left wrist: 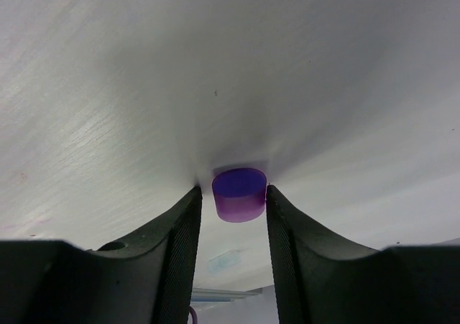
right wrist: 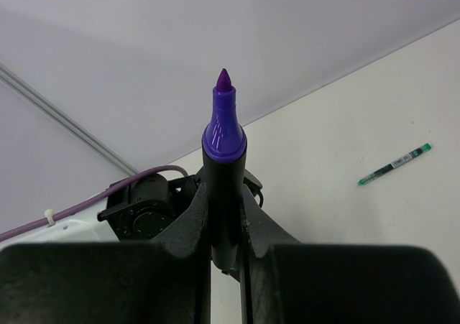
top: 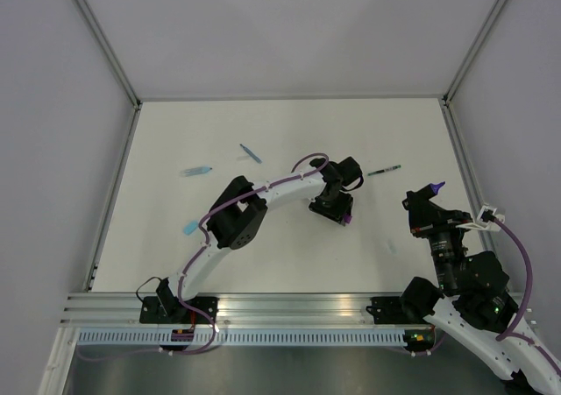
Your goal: Insert the pens into the pen caps
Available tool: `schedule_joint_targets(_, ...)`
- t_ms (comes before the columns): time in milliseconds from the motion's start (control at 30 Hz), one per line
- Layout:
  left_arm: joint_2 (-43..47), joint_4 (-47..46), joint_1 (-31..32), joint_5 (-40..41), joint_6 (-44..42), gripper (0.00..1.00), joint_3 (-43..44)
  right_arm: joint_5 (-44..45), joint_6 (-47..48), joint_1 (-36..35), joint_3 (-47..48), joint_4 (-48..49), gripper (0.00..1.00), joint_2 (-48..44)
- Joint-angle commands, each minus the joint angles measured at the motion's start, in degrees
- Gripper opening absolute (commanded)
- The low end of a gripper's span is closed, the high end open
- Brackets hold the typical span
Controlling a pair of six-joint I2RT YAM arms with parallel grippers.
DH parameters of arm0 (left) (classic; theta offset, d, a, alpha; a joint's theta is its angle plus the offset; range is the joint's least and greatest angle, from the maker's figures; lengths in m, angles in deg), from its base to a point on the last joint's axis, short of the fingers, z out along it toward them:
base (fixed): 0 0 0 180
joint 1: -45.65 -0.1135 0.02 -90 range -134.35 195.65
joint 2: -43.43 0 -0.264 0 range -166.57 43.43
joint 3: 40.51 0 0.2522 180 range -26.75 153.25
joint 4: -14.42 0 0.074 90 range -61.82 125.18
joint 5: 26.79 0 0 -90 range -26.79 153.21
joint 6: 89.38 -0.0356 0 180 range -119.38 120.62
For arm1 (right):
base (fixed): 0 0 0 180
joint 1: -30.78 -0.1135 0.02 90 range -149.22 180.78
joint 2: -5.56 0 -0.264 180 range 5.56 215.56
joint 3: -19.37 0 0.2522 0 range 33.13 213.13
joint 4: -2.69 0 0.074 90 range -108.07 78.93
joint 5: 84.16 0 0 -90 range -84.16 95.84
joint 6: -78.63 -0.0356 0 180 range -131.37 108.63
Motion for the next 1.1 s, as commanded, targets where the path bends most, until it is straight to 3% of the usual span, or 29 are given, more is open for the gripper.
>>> schedule_joint_targets(0,-2.3,4.91,0.57,0.61,5.38,0.46,0.77,0.81,0.29,-0.05,1.71,-0.09,0.0,-0.62)
schedule_joint_targets(100,-2.47,5.17,0.57,0.96,5.38,0.41,0.68,0.81,0.21,-0.05,1.79,-0.09,0.0,-0.71)
schedule_joint_targets(300,-1.6,2.2,0.66,1.58,4.33,0.21,-1.42,0.64,0.29,-0.05,1.53,0.08,0.0,-0.71)
schedule_joint_targets(433,2.96,-4.04,0.31,2.45,2.05,0.09,-9.22,-0.68,1.08,-0.05,0.74,1.4,0.0,-0.45)
schedule_joint_targets(600,12.71,-8.44,-1.45,8.23,-4.28,0.06,-17.24,-5.76,2.14,-0.14,0.39,3.86,0.0,3.94)
schedule_joint_targets(800,30.64,-17.65,-3.65,13.97,-18.94,0.04,-27.78,-14.29,3.72,-0.05,1.18,6.76,0.0,11.5)
schedule_joint_targets(900,38.82,-22.58,-4.79,13.53,-27.99,0.02,-31.66,-22.81,5.39,-0.05,2.05,8.61,0.0,15.89)
schedule_joint_targets(1000,46.01,-31.2,-6.63,10.03,-45.27,0.02,-34.21,-33.26,7.67,-0.14,4.16,9.49,0.0,22.21)
schedule_joint_targets(1067,49.28,-32.6,-6.73,10.97,-49.62,0.02,-34.39,-41.26,8.55,-0.05,5.31,10.27,0.0,26.96)
